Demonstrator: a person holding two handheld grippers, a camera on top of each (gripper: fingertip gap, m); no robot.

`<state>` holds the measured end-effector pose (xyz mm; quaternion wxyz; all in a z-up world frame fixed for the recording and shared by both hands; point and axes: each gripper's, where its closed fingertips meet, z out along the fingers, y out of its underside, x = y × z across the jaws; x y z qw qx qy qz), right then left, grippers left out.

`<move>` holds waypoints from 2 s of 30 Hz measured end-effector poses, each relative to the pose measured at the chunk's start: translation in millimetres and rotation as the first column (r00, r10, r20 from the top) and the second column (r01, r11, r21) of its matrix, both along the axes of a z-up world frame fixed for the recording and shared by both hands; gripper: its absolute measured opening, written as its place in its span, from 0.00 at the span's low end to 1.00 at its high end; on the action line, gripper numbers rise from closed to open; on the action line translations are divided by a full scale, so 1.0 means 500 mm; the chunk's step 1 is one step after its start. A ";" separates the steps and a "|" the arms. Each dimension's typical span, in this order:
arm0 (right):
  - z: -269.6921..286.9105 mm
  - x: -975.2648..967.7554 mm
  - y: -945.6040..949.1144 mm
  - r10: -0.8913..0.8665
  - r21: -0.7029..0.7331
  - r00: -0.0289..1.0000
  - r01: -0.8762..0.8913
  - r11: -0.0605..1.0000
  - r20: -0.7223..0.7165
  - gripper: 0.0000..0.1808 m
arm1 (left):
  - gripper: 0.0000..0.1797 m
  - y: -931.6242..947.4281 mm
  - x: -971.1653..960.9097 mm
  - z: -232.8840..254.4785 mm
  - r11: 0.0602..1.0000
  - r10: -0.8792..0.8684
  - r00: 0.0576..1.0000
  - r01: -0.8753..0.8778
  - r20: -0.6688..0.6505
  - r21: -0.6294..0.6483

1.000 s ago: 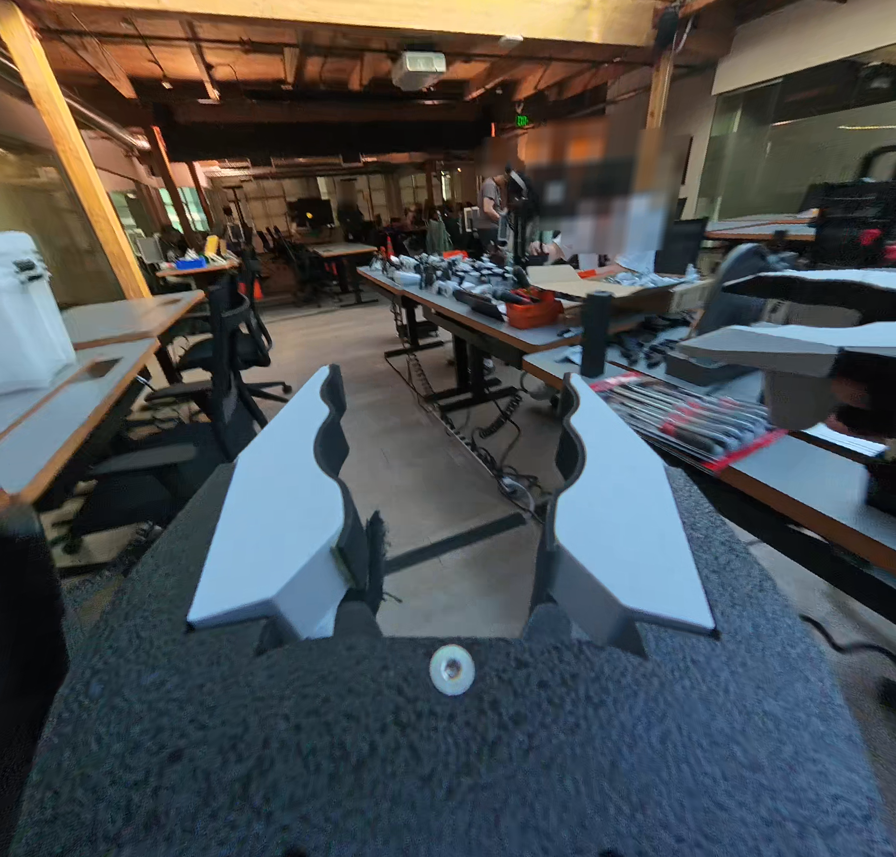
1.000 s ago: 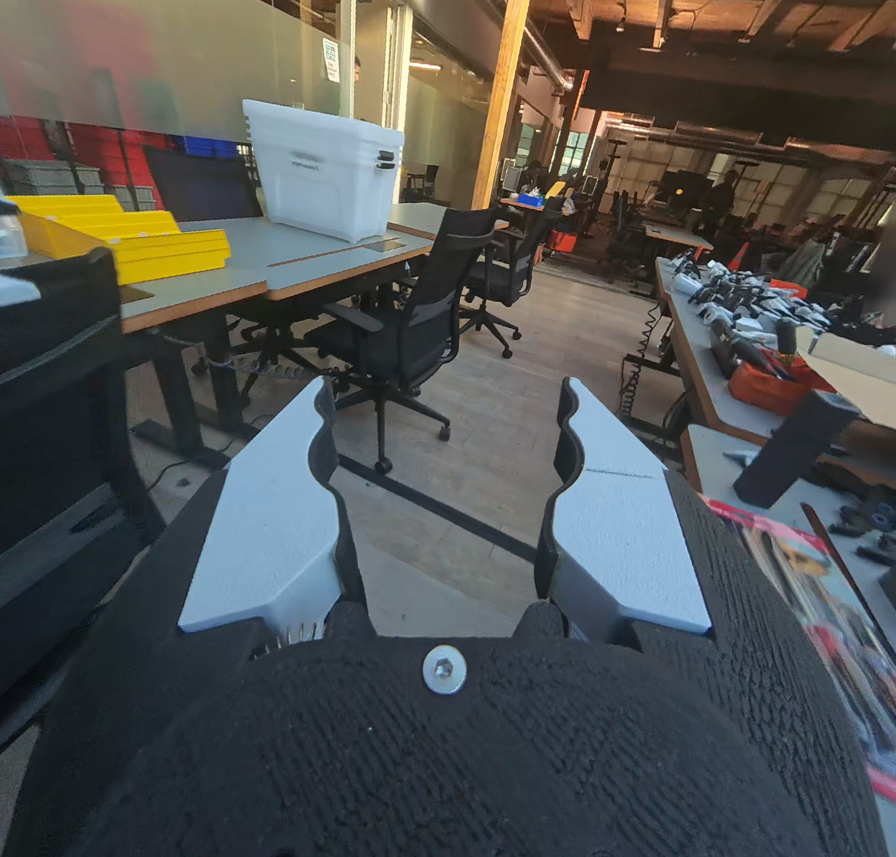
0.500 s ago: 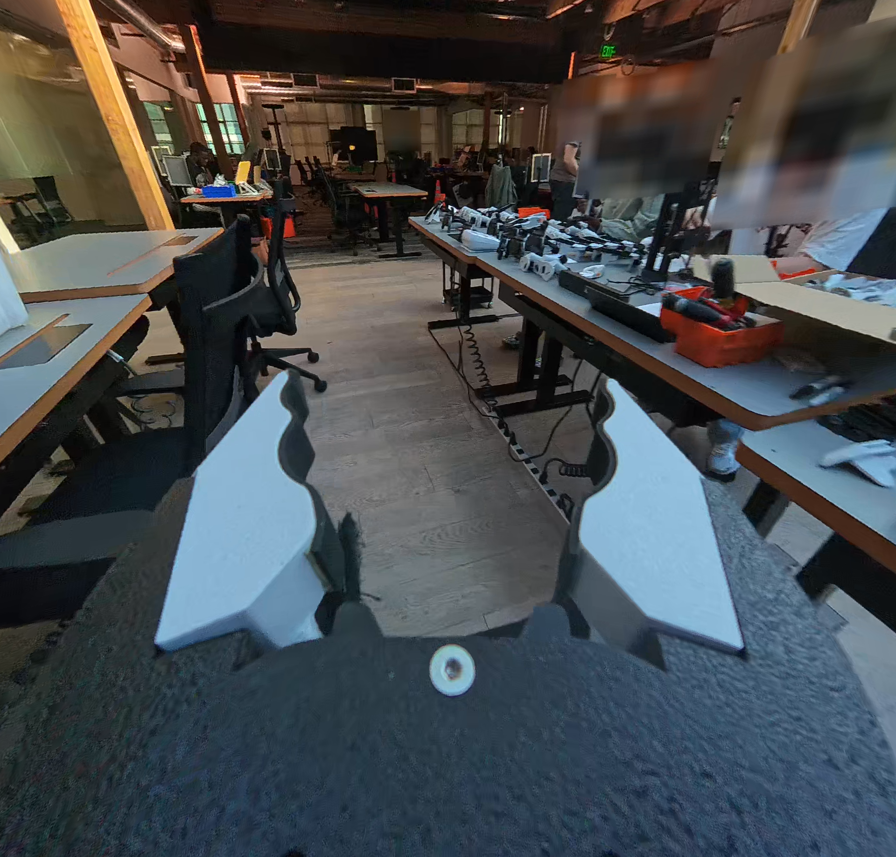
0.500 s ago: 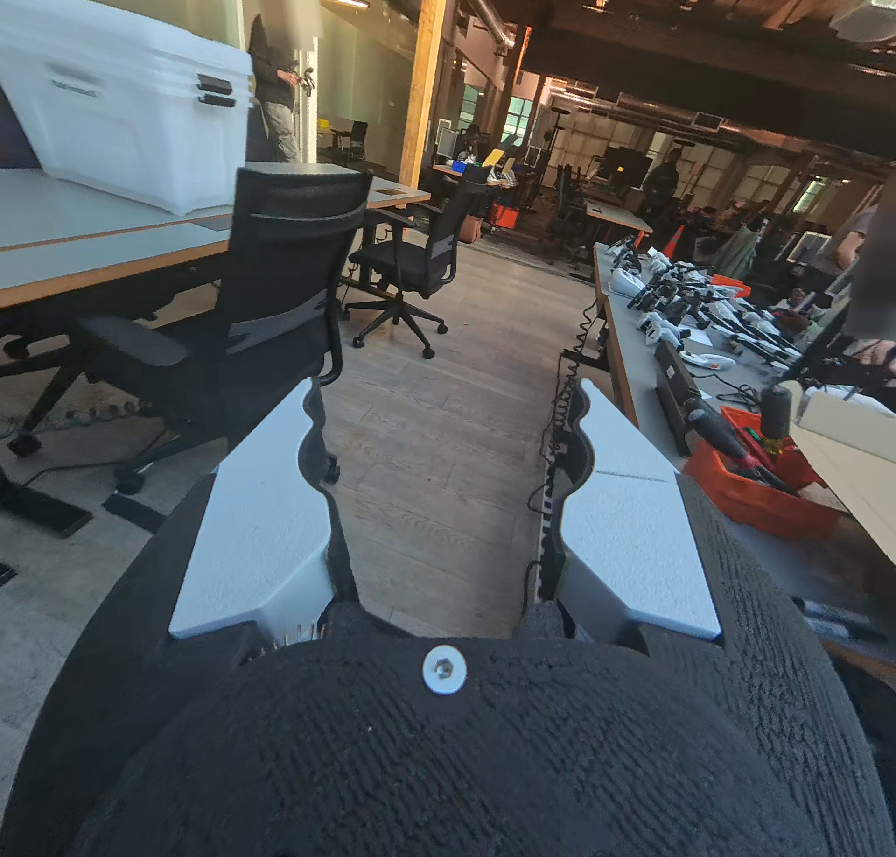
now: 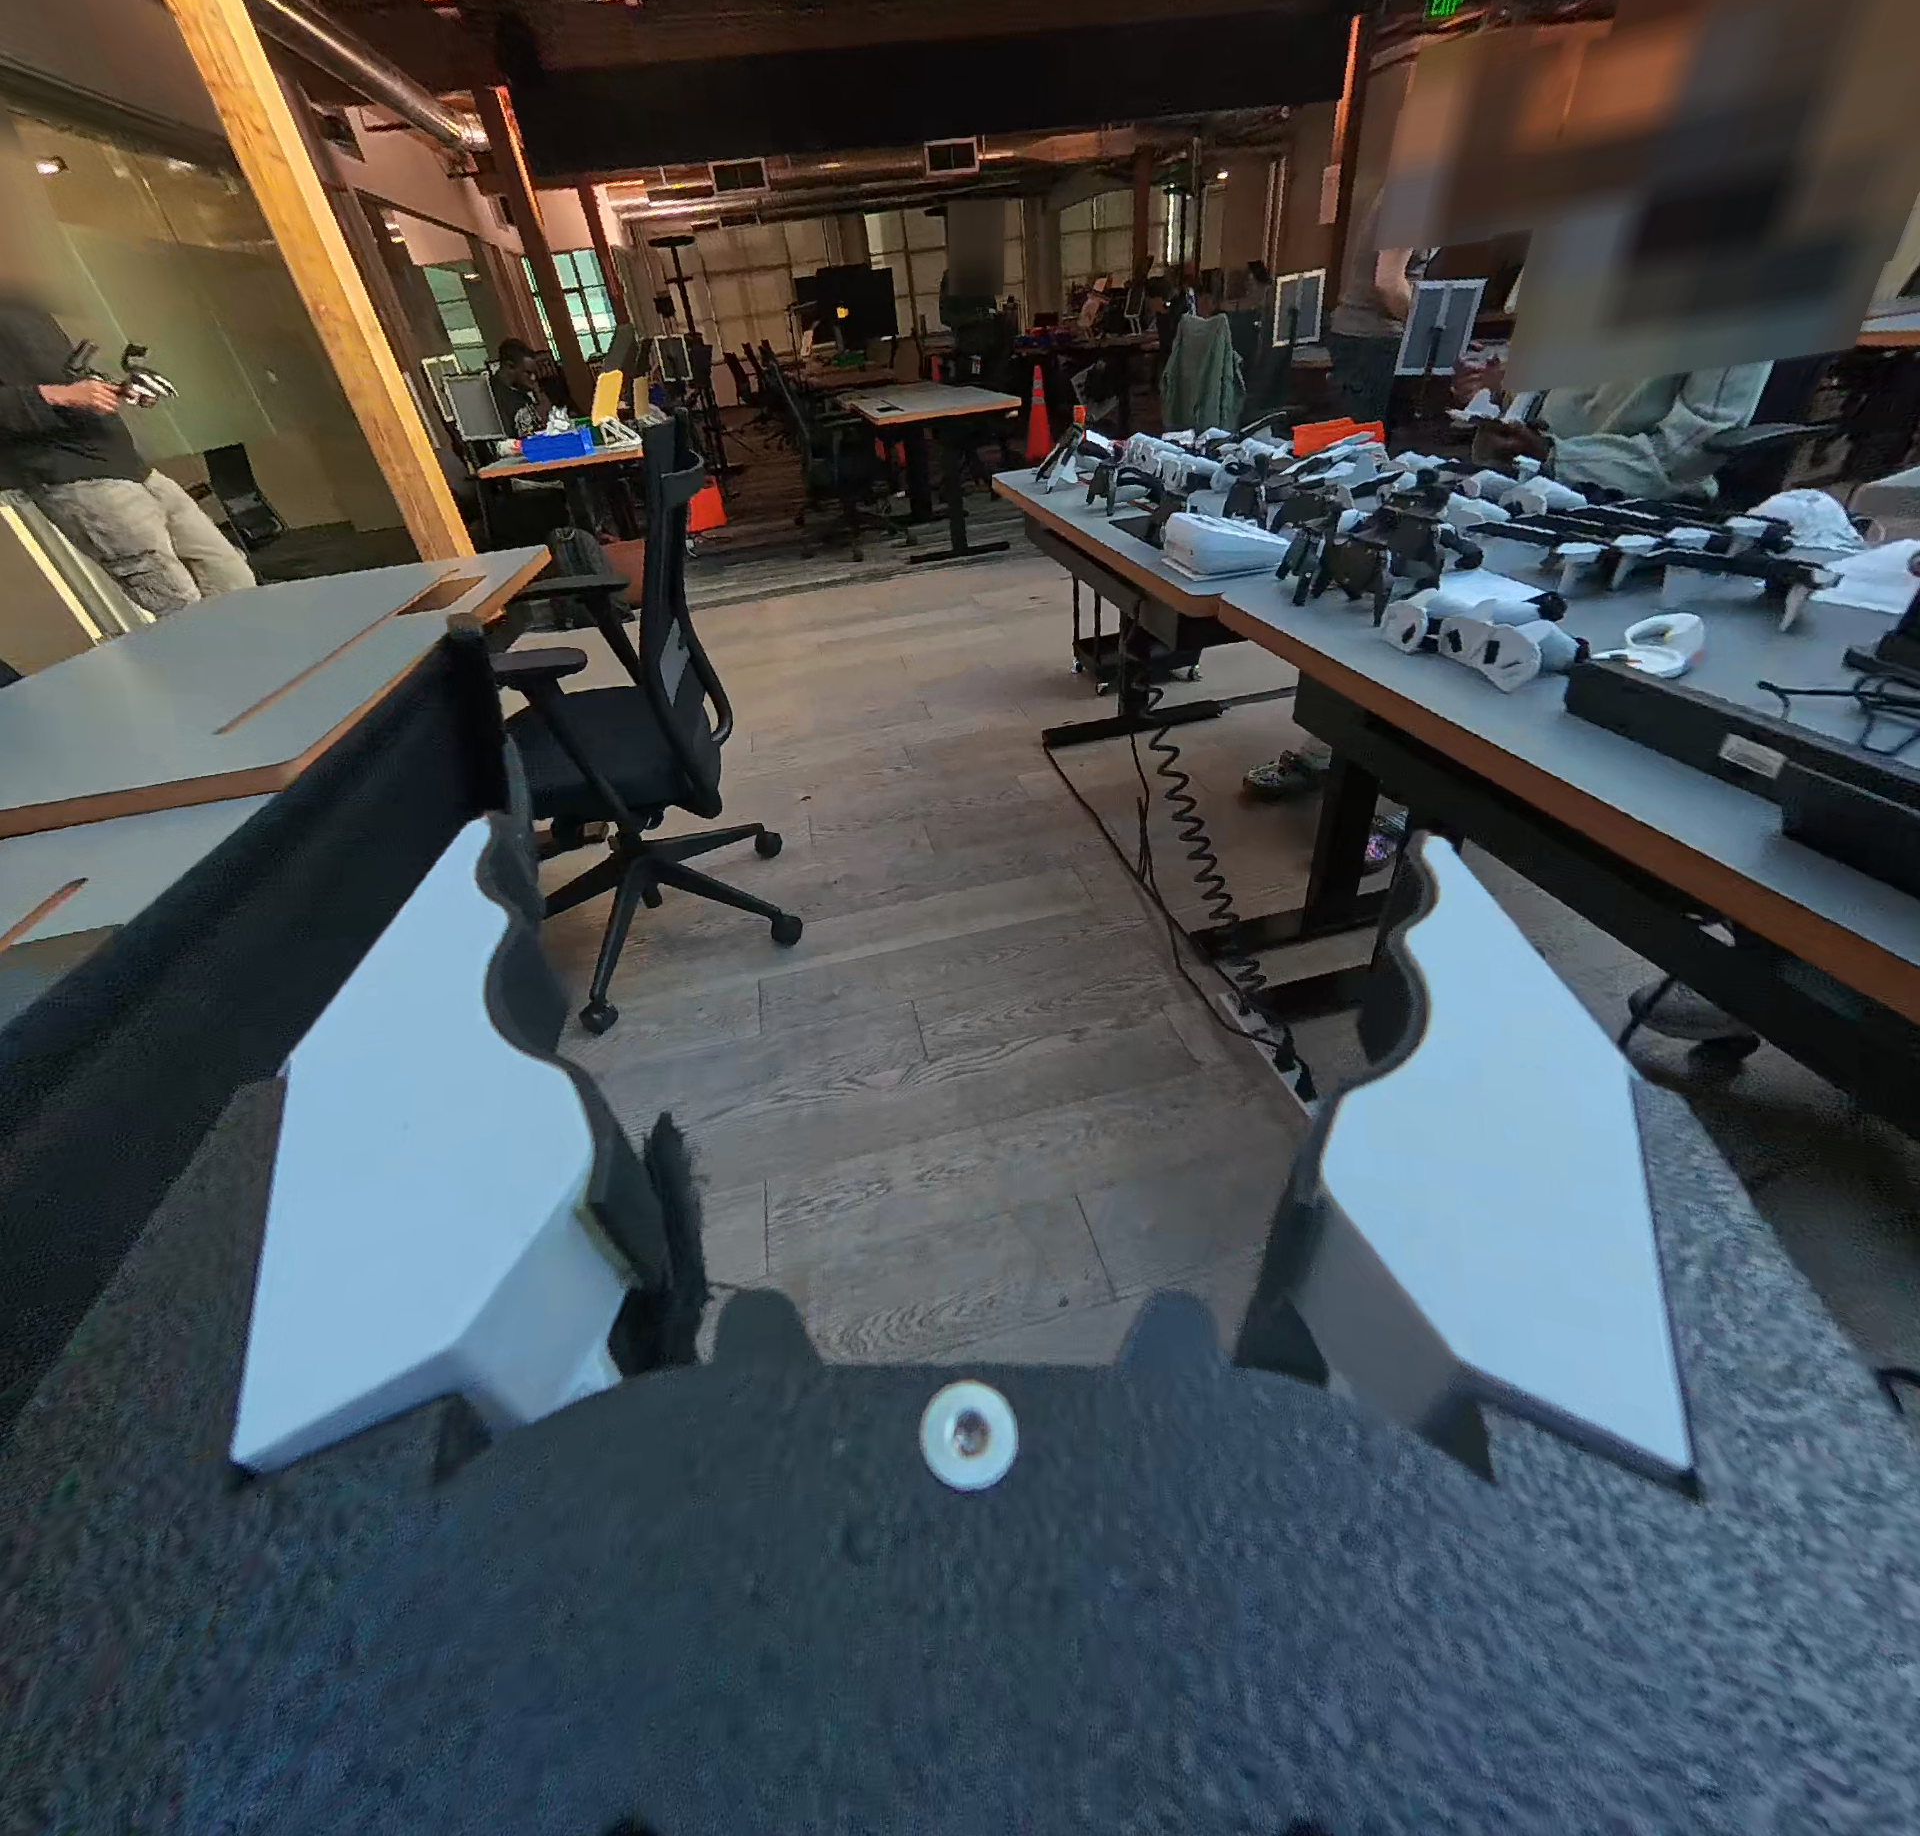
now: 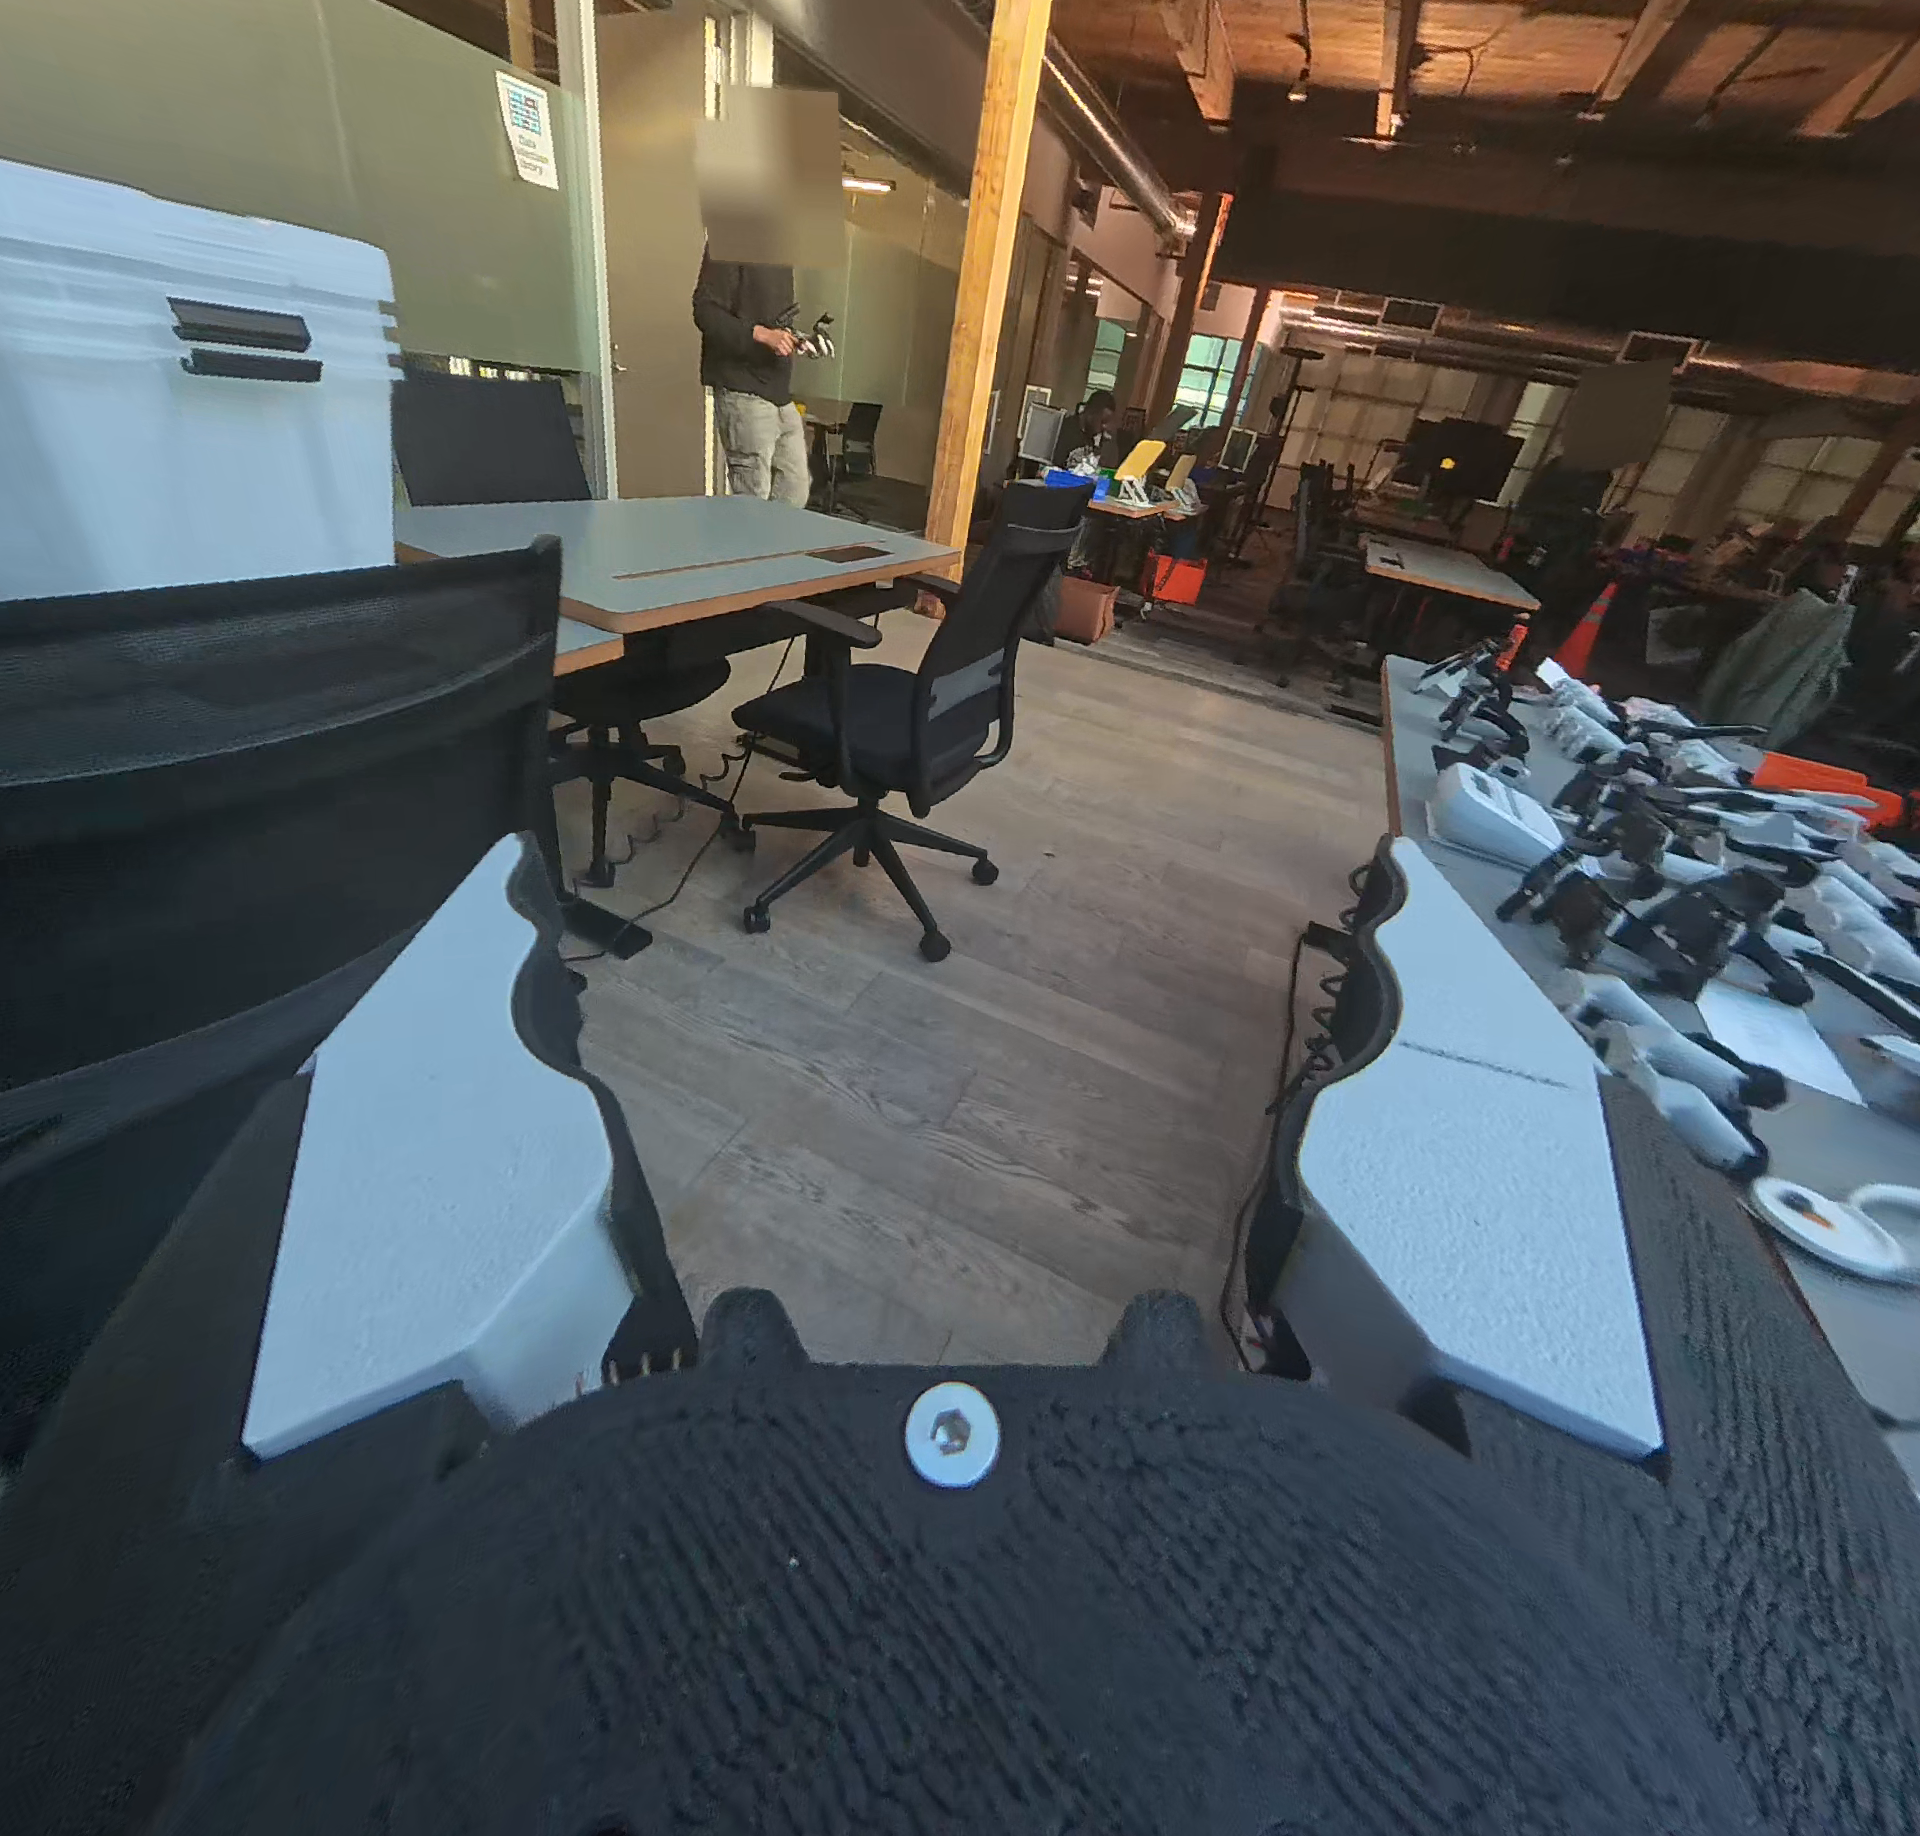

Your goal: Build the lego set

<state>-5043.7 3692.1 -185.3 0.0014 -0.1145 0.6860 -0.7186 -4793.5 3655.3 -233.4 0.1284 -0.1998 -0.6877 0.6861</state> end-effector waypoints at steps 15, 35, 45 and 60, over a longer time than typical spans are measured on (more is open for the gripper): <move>0.003 -0.271 -0.930 -0.095 0.045 0.994 0.092 0.995 0.055 0.86 | 0.88 -0.997 -0.361 0.029 0.964 -0.267 0.962 0.266 -0.057 -0.032; 0.039 -0.491 -2.271 0.081 -0.111 0.997 -0.079 0.991 0.018 0.78 | 0.88 -2.220 -0.624 0.010 0.983 -0.166 0.985 0.163 -0.035 -0.083; 0.029 -0.617 -2.858 0.007 -0.106 0.998 -0.001 0.994 0.056 0.76 | 0.87 -2.840 -0.888 0.084 0.890 -0.421 0.906 0.404 -0.039 -0.212; 0.063 -1.216 -3.492 -0.587 -0.333 0.808 0.568 0.753 0.051 0.69 | 0.87 -3.818 -0.993 0.069 0.962 -0.098 0.992 0.075 -0.074 -0.262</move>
